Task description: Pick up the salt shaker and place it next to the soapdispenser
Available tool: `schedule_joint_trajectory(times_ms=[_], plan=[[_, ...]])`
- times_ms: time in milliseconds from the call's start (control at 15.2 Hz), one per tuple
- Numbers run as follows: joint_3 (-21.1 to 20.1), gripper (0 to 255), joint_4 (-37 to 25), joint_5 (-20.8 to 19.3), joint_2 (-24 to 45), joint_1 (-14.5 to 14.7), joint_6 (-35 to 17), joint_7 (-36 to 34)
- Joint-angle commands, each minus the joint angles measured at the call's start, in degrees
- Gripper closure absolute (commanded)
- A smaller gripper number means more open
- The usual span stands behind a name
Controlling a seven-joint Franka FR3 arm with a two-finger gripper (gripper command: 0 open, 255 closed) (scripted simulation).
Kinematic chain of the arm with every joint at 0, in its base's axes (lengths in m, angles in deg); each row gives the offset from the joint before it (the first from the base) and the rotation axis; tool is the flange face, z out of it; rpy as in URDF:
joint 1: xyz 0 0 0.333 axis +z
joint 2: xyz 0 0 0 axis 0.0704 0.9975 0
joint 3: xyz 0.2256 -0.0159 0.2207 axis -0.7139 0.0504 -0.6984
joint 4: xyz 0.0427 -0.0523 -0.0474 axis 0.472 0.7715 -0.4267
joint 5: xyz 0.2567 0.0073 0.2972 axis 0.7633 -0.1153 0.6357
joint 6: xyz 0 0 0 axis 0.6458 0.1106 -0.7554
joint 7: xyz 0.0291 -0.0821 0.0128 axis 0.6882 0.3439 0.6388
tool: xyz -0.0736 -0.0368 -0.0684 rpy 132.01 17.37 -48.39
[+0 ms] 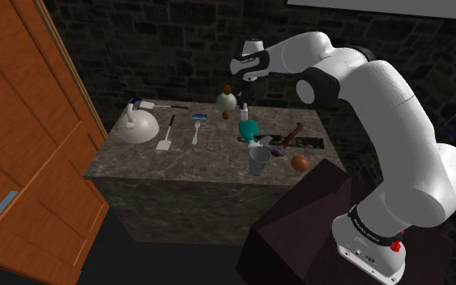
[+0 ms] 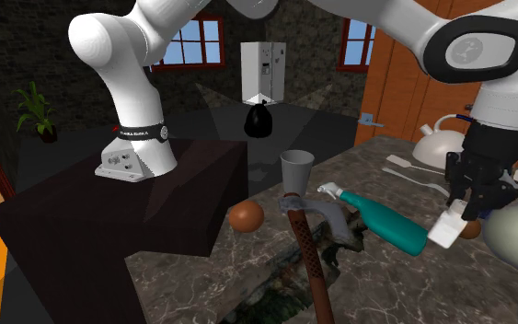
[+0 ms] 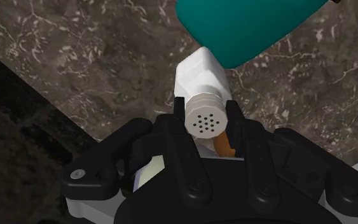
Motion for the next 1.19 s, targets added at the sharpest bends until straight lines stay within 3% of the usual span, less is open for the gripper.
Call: schedule_joint_trajectory(times_ms=[0, 594, 660, 1122], plan=[[-0.2, 255, -0.4, 0.2, 1.0, -0.2, -0.7, 0.0], [-0.4, 255, -0.7, 0.3, 2.0, -0.3, -1.4, 0.1], [-0.4, 0, -0.5, 0.3, 1.9, -0.2, -1.4, 0.0], [0.1, 0, -0.4, -0.1, -0.4, 0.0, 0.7, -0.1]])
